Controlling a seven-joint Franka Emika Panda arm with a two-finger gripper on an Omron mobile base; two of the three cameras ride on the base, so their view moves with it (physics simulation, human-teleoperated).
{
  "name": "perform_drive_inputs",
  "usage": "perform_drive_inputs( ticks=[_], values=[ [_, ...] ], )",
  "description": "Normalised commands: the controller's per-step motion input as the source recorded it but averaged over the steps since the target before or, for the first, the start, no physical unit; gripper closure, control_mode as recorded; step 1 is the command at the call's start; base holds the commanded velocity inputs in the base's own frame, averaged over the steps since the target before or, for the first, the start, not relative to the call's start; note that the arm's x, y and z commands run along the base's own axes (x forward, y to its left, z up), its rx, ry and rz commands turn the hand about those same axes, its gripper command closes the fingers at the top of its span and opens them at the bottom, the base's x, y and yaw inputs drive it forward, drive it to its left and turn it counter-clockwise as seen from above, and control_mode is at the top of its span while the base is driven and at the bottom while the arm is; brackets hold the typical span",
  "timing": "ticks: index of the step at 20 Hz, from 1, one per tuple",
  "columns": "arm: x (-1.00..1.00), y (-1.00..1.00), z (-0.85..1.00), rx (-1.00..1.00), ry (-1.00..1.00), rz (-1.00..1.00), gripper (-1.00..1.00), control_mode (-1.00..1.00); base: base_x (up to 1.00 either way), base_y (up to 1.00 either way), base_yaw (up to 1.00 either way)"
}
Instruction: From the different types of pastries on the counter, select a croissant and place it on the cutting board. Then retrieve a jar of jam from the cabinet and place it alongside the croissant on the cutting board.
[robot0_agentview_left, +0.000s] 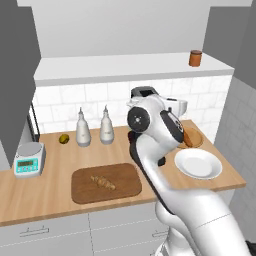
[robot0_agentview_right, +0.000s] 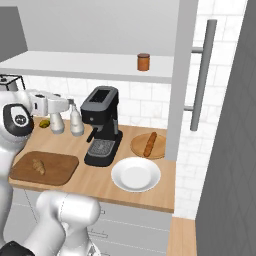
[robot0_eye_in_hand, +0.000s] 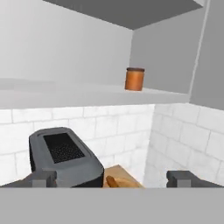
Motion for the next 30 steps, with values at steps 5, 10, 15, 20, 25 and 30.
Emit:
perform_drive_inputs(
  ticks=[5, 10, 15, 20, 25, 30],
  values=[
    [-0.01, -0.23, 0.48, 0.00, -0.33, -0.09, -1.00, -1.00, 0.00, 0.00, 0.00],
    [0.00, -0.23, 0.51, 0.00, -0.33, -0.10, -1.00, -1.00, 0.00, 0.00, 0.00],
    [0.00, -0.23, 0.49, 0.00, -0.29, -0.10, -1.00, -1.00, 0.00, 0.00, 0.00],
    [0.09, -0.28, 0.39, 0.00, -0.07, -0.05, -1.00, -1.00, 0.00, 0.00, 0.00],
    [0.08, -0.35, 0.16, 0.00, 0.00, -0.03, -1.00, -1.00, 0.00, 0.00, 0.00],
    [0.08, -0.51, 0.04, 0.00, 0.01, -0.10, -1.00, -1.00, 0.00, 0.00, 0.00]
  ],
)
